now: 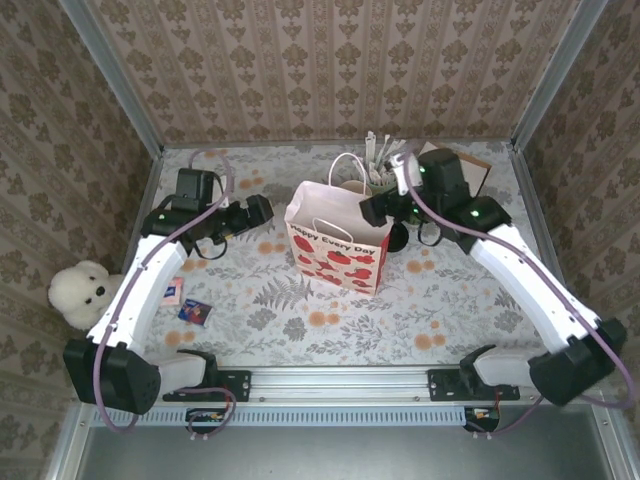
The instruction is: Pack the takeout coffee
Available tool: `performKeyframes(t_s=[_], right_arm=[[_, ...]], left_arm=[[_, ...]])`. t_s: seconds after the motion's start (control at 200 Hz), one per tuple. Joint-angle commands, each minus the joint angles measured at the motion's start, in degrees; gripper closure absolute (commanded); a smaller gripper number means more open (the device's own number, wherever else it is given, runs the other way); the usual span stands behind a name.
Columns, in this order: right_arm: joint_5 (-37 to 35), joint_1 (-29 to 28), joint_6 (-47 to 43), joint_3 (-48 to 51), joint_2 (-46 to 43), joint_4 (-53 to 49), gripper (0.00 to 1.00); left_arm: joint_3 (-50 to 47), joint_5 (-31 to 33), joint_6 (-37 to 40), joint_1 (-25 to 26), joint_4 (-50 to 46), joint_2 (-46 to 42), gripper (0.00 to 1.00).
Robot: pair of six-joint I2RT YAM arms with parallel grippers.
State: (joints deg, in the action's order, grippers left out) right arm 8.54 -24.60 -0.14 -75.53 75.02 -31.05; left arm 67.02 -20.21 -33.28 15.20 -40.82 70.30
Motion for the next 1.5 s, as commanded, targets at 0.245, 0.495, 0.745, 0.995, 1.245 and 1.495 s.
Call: performKeyframes(t_s=[0.245,0.495,0.745,0.995,1.245,1.495], right_arm=[[8.30,-1.32,-1.68,-12.23,14.82,-9.57,0.32],[3.60,-5.49,0.24,-12.60,12.57,-12.30,0.66],[-13.45,-13.71,13.77,-16.52,11.33,-17.46,0.79],[-24.48,-16.65,34.46,-2.67,7.68,-11.20,0.79],[-18.38,-16.51,19.00,-11.34,7.22,-15.67,0.36],[-9.07,-13.88,10.70,-18.48,14.16,-20.27,0.29]], left_arm=[[2.28,-11.38,2.11,4.05,2.73,5.19,0.00],[2.40,-11.76,3.06,-0.17,2.30,3.48,0.00],[4.10,-13.96,4.54,-2.82,1.87,2.28,0.00],[0.13,-8.90,4.27,-4.65,1.07,-0.34,0.00],[-1.10,7.11,1.32,-5.18,-3.32,-0.27,0.00],[-9.12,9.86,-6.20,-4.88,-4.28,-1.74,0.00]])
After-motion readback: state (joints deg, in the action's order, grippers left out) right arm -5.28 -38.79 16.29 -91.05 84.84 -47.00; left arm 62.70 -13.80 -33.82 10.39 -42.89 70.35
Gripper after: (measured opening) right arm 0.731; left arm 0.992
